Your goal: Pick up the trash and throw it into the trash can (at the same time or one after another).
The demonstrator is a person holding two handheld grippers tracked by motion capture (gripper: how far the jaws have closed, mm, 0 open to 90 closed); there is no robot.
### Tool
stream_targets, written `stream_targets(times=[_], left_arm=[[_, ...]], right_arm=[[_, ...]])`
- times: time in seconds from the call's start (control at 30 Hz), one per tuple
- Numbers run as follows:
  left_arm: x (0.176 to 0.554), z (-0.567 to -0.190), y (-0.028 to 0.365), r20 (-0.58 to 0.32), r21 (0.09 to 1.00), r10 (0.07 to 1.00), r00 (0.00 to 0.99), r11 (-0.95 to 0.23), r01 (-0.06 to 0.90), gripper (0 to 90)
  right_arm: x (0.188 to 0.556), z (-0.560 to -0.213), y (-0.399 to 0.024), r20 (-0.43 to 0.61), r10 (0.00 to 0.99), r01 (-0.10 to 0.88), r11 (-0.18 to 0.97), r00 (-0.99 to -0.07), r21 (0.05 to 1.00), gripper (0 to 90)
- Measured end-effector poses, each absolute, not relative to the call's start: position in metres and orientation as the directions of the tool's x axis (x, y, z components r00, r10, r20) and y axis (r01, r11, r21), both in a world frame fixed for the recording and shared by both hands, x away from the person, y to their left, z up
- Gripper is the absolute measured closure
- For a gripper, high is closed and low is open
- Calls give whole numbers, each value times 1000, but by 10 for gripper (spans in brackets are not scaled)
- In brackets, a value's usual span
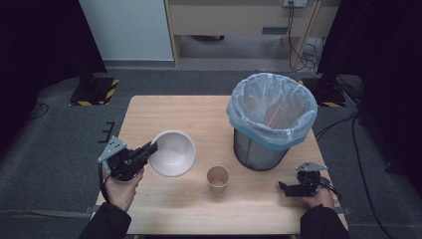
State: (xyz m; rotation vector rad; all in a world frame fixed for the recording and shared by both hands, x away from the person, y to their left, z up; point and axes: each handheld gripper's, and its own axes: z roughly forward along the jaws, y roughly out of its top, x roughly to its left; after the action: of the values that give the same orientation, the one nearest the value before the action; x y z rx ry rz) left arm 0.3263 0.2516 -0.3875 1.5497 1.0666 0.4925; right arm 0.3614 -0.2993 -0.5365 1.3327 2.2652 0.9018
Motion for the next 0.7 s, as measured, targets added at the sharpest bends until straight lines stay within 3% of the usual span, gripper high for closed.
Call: stream_targets(times=[0.7], left_arm=[[327, -342, 243, -182, 965, 817, 548, 41, 259, 828]], right_arm=[[360, -537, -299, 6, 876, 635, 345, -482, 691, 4]])
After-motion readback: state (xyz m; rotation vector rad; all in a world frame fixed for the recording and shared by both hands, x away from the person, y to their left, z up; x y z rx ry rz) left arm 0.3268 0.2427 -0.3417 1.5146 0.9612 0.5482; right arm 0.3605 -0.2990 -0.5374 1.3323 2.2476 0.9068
